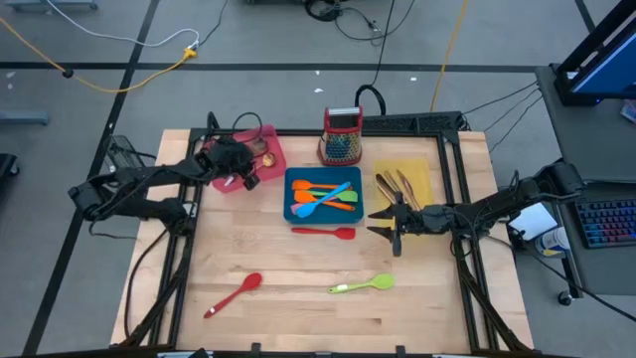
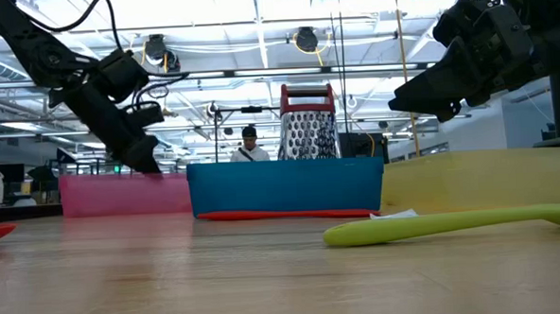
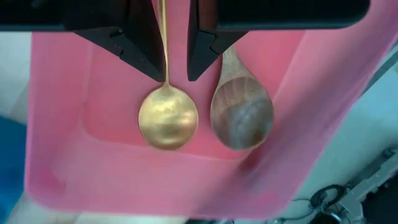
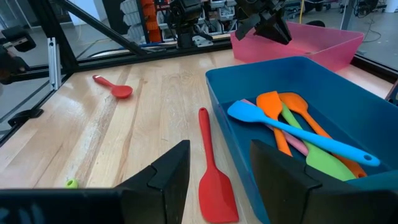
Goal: Pick & Place Kitchen Items
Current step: Put the orange serving spoon into the pink bin
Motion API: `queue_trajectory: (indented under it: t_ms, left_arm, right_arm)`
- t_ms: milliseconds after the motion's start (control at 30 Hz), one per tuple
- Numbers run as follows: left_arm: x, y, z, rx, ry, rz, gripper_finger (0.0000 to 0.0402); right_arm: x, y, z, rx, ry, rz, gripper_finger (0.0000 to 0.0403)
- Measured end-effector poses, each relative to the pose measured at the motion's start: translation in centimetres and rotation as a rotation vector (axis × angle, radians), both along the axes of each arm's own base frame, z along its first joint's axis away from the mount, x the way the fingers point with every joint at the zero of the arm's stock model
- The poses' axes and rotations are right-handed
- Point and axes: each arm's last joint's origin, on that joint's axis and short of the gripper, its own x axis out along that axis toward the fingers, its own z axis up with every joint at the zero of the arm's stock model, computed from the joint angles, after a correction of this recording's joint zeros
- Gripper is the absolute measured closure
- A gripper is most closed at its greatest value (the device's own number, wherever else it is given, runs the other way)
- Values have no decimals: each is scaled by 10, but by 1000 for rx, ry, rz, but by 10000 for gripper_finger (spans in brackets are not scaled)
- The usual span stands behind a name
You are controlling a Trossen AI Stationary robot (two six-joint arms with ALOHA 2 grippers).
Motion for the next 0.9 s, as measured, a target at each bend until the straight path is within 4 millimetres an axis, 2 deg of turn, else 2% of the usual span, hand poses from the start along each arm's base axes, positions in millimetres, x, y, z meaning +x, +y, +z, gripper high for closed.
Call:
queue_trajectory:
  t_ms: [333, 600, 900]
  left_arm:
    - [0, -12, 24, 53, -125, -16, 330]
    - [3, -32, 44, 79, -241, -79, 330]
    - [10, -58, 53, 41, -321, -178, 330]
  right_arm:
    - [0, 0, 0, -2, 0, 0, 243]
    - [0, 0, 0, -2, 0, 0, 243]
    - [0, 0, 0, -2, 0, 0, 243]
